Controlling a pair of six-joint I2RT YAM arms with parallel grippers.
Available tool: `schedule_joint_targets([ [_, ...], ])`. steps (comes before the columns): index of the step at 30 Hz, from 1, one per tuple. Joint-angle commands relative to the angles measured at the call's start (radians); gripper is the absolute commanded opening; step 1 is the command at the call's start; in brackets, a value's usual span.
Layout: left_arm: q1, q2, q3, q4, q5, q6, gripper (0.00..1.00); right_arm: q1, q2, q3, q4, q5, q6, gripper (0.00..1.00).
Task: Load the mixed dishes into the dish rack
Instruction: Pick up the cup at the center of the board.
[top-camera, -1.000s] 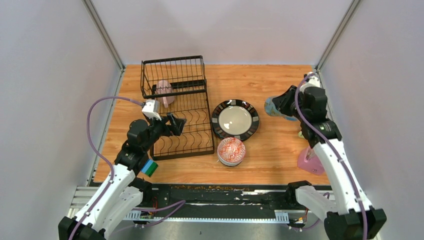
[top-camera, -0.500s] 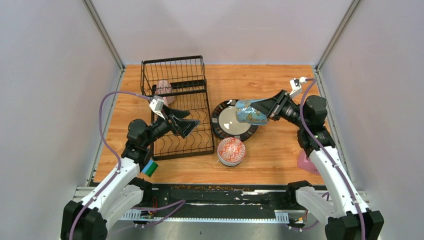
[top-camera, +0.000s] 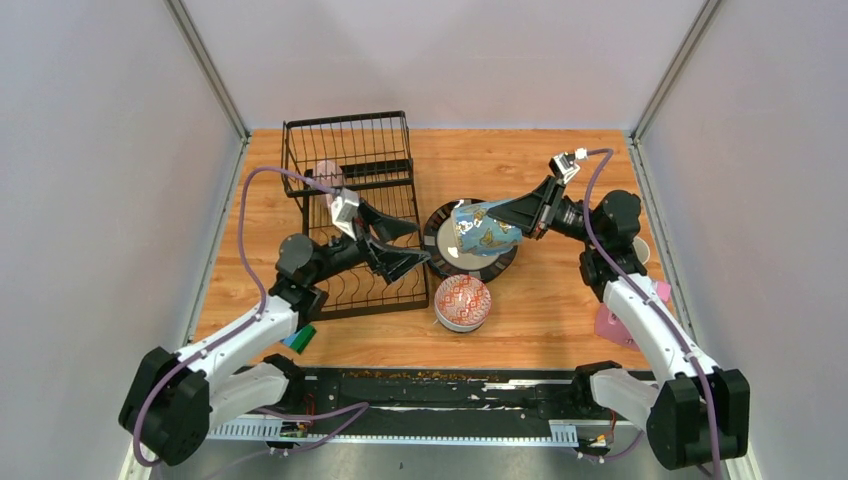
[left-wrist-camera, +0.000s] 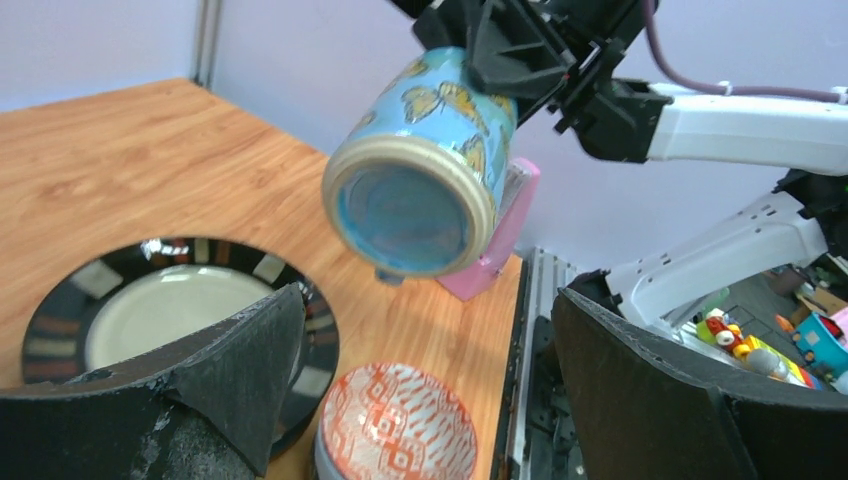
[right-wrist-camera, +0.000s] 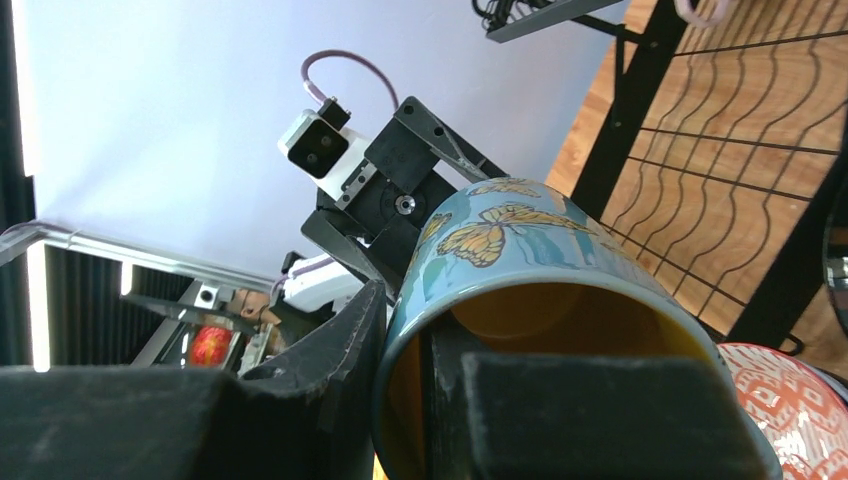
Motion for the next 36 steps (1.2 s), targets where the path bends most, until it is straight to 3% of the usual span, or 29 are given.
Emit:
schedule_joint_targets([
  [1,-0.078,0.077,0.093,0.127,-0.073,0.062,1.0,0.02,0.017,0.017,0.294,-0.051,0.146,0.0],
  [7,-0.167,0.212,0.154,0.193,-0.124,0.054,1.0,0.046,0.053,0.018,0.34,-0.051,0.176,0.0],
  [15,-0.184,0.303,0.172,0.275,-0.137,-0.002,1.0,0.066,0.089,0.016,0.431,-0.054,0.231,0.0],
  [19,-0.186,0.301,0.124,0.348,-0.211,-0.007,1.0,0.066,0.107,0.002,0.504,-0.06,0.277,0.0],
  [24,-0.185,0.318,0.185,0.283,-0.146,0.017,1.0,0.068,0.123,0.004,0.526,-0.073,0.291,0.0],
  [36,-0.186,0.425,0.229,0.486,-0.074,-0.093,1.0,0.079,0.166,-0.005,0.622,-0.096,0.354,0.0],
])
